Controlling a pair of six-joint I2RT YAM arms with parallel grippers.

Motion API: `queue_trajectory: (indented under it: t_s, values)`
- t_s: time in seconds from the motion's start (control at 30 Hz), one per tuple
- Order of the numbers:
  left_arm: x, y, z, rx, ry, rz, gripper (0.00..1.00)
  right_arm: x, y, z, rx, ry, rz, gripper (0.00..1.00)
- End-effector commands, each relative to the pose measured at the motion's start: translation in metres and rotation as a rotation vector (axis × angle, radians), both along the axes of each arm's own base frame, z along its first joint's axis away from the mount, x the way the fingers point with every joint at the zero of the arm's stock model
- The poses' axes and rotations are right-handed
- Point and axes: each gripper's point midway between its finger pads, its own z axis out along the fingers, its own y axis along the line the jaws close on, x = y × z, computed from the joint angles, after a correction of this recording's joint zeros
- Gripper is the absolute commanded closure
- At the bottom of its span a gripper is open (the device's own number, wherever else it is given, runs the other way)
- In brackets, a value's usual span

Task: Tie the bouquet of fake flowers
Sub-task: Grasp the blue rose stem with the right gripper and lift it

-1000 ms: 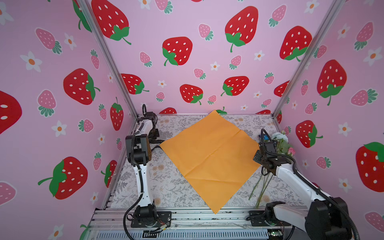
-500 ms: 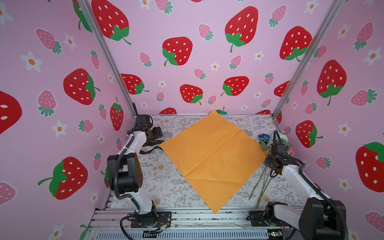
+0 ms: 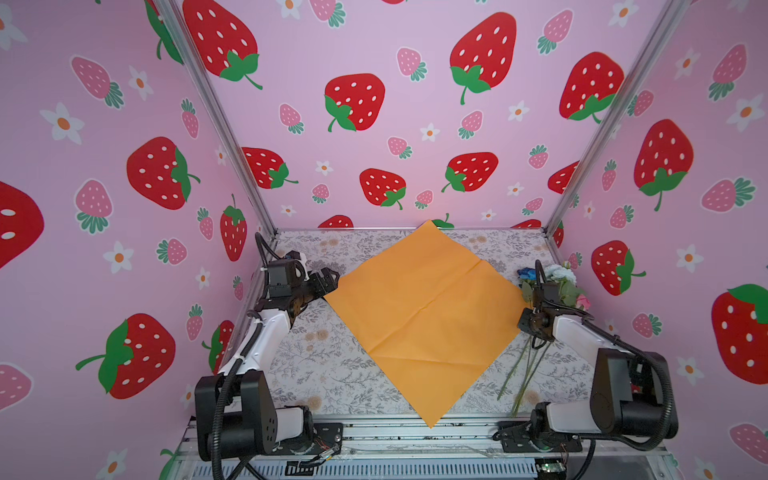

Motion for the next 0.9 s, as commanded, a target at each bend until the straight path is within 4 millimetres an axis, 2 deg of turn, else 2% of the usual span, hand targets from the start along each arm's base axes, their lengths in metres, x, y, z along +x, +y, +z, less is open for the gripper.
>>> queue_trajectory:
  t_s: [0.0,0.17,0.27,0.43,0.5,0.63,0.8,0.87]
  values:
    - [0.000,-0.018,0.010,-0.110,-0.049,-0.060,0.01,0.007,-0.005,0.001,-0.024,-0.014,-0.003,0.71]
    - [-0.003,-0.023,0.011,-0.152,-0.066,-0.065,0.01,0.006,-0.005,-0.011,-0.028,0.003,0.002,0.76]
    - [-0.006,-0.024,0.009,-0.144,-0.059,-0.072,0.01,0.005,-0.006,-0.014,-0.034,0.014,0.004,0.84]
    - [-0.007,-0.025,0.005,-0.144,-0.054,-0.073,0.01,0.005,-0.009,-0.009,-0.057,0.008,0.012,0.96]
    - [-0.006,-0.025,0.003,-0.153,-0.050,-0.069,0.01,0.006,-0.010,-0.003,-0.066,0.001,0.017,1.00]
    - [-0.008,-0.026,0.006,-0.173,-0.055,-0.063,0.01,0.008,-0.011,0.013,-0.080,-0.024,0.034,1.00]
    - [-0.012,-0.023,0.011,-0.181,-0.062,-0.025,0.01,0.014,-0.003,0.047,-0.063,-0.102,0.084,1.00]
    - [-0.015,-0.021,0.014,-0.181,-0.053,-0.003,0.01,0.010,0.003,0.060,-0.044,-0.120,0.110,1.00]
